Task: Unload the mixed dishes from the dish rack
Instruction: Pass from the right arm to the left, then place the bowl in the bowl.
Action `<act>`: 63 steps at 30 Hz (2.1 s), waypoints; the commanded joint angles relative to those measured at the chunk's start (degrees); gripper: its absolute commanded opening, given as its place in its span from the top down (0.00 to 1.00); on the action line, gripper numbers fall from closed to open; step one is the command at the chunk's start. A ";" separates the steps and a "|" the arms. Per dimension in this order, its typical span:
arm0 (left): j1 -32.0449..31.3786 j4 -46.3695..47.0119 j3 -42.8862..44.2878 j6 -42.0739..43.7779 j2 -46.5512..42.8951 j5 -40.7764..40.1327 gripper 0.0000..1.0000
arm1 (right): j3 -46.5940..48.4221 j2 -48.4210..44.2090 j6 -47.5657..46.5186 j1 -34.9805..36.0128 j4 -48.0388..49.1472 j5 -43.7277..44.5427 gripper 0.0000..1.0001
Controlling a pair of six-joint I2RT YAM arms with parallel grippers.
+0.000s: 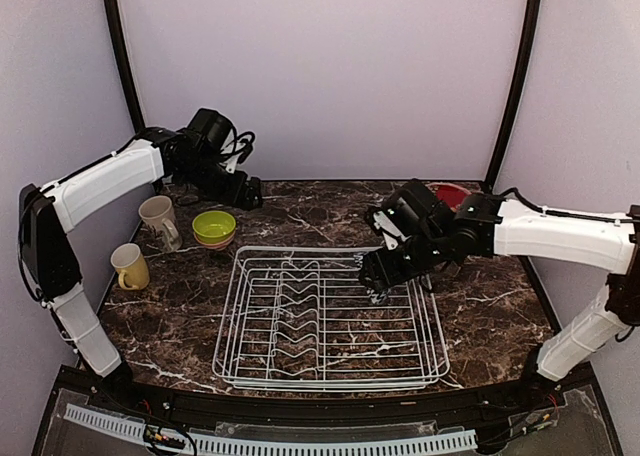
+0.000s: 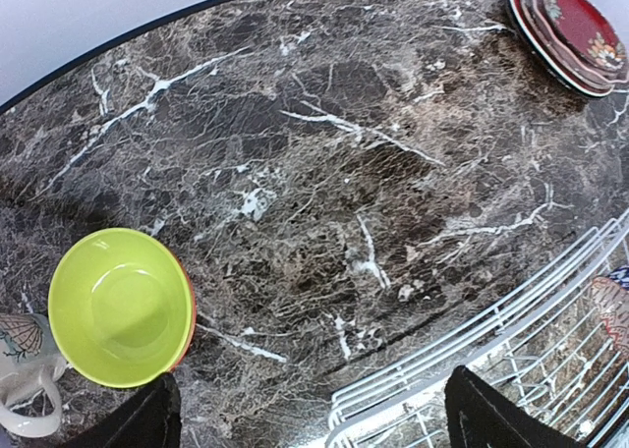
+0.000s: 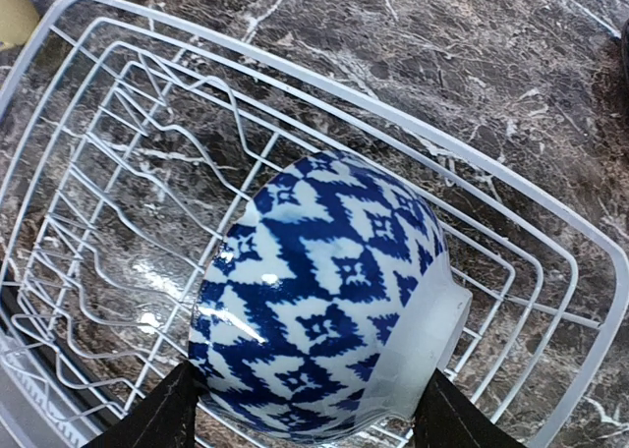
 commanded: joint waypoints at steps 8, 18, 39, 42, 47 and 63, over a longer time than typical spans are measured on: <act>-0.23 8.24 -3.40 -10.10 -6.83 28.81 0.07 | -17.61 -13.09 8.86 -12.61 30.85 -34.07 0.49; -9.60 47.64 -29.83 -36.99 -11.88 41.85 0.08 | -25.19 -18.33 14.14 -19.46 42.83 -46.34 0.48; -18.76 60.21 -26.72 -44.94 1.91 37.74 0.56 | -28.13 -18.77 18.36 -19.93 56.10 -55.51 0.48; -18.76 61.29 -26.53 -45.80 2.04 37.68 0.69 | -28.31 -18.55 18.40 -19.91 56.75 -55.93 0.48; -18.71 59.86 -25.83 -45.14 1.78 37.35 0.92 | -28.32 -18.52 17.69 -20.02 56.47 -55.68 0.46; -3.27 24.37 -21.76 -27.46 -13.43 29.11 0.99 | -24.59 -17.86 8.51 -23.74 40.45 -44.88 0.01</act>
